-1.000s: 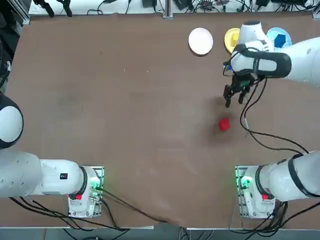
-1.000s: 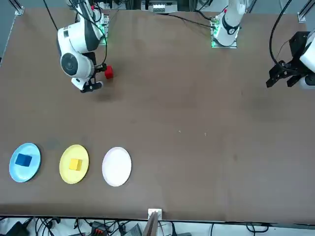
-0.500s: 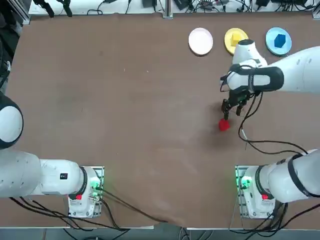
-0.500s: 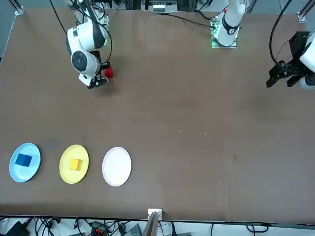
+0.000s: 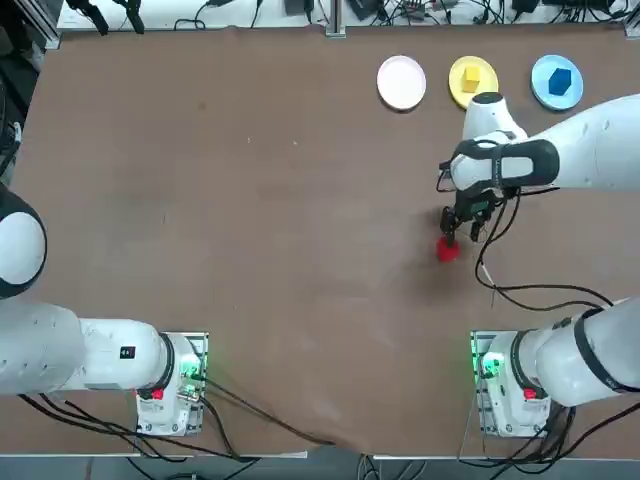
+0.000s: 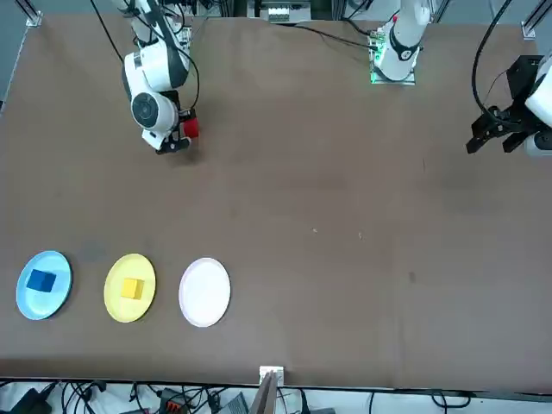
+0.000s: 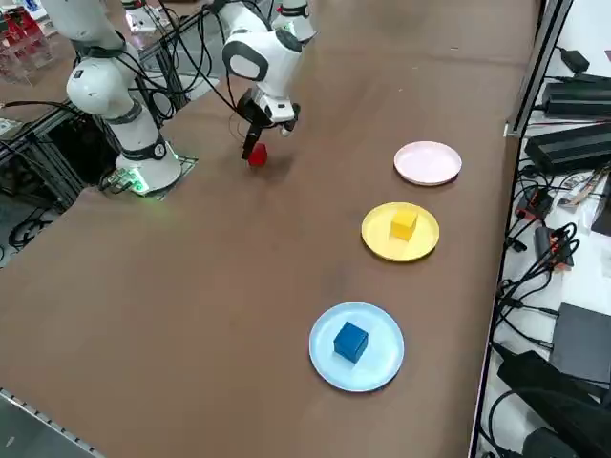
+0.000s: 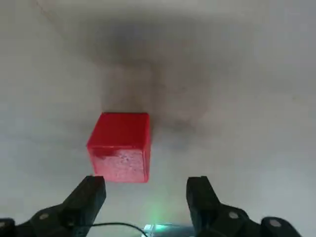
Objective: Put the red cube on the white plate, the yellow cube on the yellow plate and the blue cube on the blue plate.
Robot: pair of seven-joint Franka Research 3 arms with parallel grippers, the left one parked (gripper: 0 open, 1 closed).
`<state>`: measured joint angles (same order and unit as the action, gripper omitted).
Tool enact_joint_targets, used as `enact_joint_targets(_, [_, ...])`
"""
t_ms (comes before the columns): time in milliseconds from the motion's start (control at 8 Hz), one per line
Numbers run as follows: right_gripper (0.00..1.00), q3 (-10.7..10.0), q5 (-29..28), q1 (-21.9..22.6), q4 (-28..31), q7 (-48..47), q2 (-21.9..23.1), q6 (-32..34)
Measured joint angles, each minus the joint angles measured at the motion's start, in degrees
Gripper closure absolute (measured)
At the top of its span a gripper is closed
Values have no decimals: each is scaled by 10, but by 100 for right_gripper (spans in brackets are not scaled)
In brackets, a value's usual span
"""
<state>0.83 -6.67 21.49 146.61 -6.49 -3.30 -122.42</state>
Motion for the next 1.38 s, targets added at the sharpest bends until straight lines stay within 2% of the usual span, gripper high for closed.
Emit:
enact_joint_targets(625, [0,0,-9,52,2,-33,-25,-54])
enact_joint_targets(1375, [1,-2,-9,52,8,-33,-48,-64])
